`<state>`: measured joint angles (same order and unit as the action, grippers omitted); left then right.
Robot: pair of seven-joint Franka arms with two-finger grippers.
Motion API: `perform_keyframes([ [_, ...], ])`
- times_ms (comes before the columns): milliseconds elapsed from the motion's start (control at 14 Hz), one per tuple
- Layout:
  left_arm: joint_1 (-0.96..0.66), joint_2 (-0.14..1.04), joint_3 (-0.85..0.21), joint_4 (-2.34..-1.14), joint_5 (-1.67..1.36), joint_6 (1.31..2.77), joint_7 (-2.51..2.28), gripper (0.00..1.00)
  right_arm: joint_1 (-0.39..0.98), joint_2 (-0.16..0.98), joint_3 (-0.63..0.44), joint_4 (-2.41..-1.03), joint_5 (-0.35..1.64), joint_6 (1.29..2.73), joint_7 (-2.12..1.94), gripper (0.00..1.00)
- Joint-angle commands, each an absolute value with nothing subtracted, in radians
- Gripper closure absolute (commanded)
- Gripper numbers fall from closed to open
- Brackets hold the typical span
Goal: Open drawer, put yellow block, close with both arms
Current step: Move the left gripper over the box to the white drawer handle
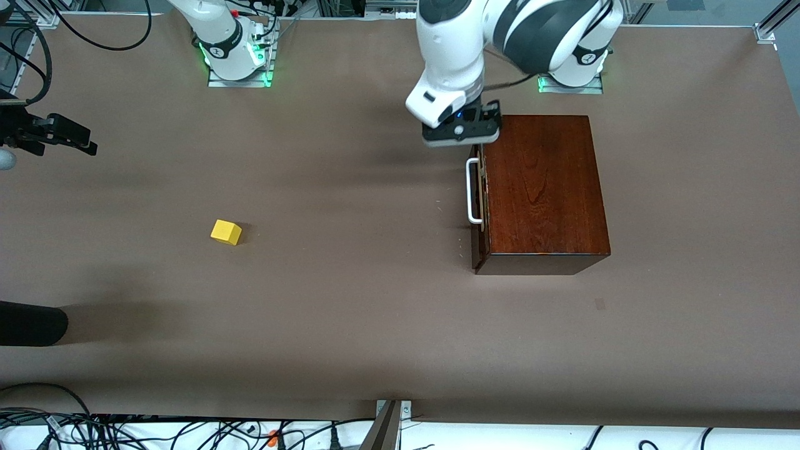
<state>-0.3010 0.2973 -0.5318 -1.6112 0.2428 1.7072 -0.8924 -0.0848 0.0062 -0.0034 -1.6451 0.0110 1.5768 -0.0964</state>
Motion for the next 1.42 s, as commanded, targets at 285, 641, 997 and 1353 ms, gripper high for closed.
perform_keyframes([
  [285, -0.322, 0.437, -0.529, -1.578, 0.347, 1.752, -0.900, 0.00, -0.097, 0.012, 0.006, -1.626, 0.025, 1.559, -0.089, 0.00],
  [641, -0.327, 0.512, -0.529, -1.609, 0.429, 1.802, -0.943, 0.00, -0.097, 0.012, 0.006, -1.626, 0.025, 1.559, -0.089, 0.00],
  [997, -0.325, 0.538, -0.525, -1.652, 0.466, 1.864, -0.985, 0.00, -0.097, 0.012, 0.006, -1.626, 0.025, 1.559, -0.089, 0.00],
  [1353, -0.328, 0.577, -0.525, -1.648, 0.526, 1.864, -1.045, 0.00, -0.097, 0.012, 0.005, -1.626, 0.025, 1.557, -0.091, 0.00],
])
